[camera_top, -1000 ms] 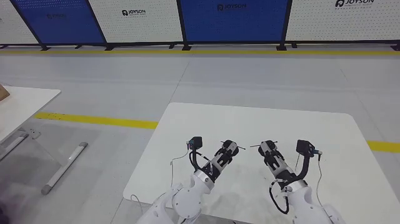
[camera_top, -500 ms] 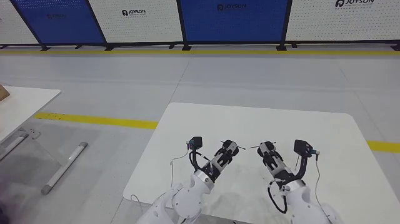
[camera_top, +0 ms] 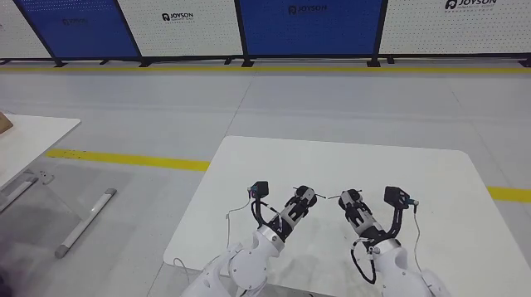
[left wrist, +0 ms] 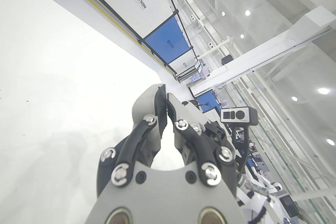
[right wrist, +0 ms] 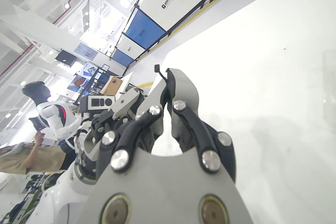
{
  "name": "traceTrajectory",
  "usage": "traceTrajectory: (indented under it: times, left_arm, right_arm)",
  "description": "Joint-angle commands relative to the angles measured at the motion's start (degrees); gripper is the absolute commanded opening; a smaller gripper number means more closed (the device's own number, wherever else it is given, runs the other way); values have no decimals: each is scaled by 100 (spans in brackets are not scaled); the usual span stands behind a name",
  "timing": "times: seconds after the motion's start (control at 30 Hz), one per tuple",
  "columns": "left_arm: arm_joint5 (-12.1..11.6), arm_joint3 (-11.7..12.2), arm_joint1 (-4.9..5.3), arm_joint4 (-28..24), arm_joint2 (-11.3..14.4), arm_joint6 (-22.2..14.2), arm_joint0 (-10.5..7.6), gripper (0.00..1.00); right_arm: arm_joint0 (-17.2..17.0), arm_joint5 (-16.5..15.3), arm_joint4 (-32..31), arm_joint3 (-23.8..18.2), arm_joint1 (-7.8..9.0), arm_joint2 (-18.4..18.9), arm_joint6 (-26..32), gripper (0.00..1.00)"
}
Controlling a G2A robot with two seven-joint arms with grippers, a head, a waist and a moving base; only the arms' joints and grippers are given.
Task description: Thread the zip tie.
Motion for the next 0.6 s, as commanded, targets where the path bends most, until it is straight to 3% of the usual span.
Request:
traceTrajectory:
  times: [0.0,0.57]
  left_arm:
    - [0,0,0,0,0,0,0,0]
    - [0,0,0,0,0,0,0,0]
  right_arm:
    - [-6,-22,36,6,-9,30,17,0]
    - [98,-199,150,198,-110,46,153,0]
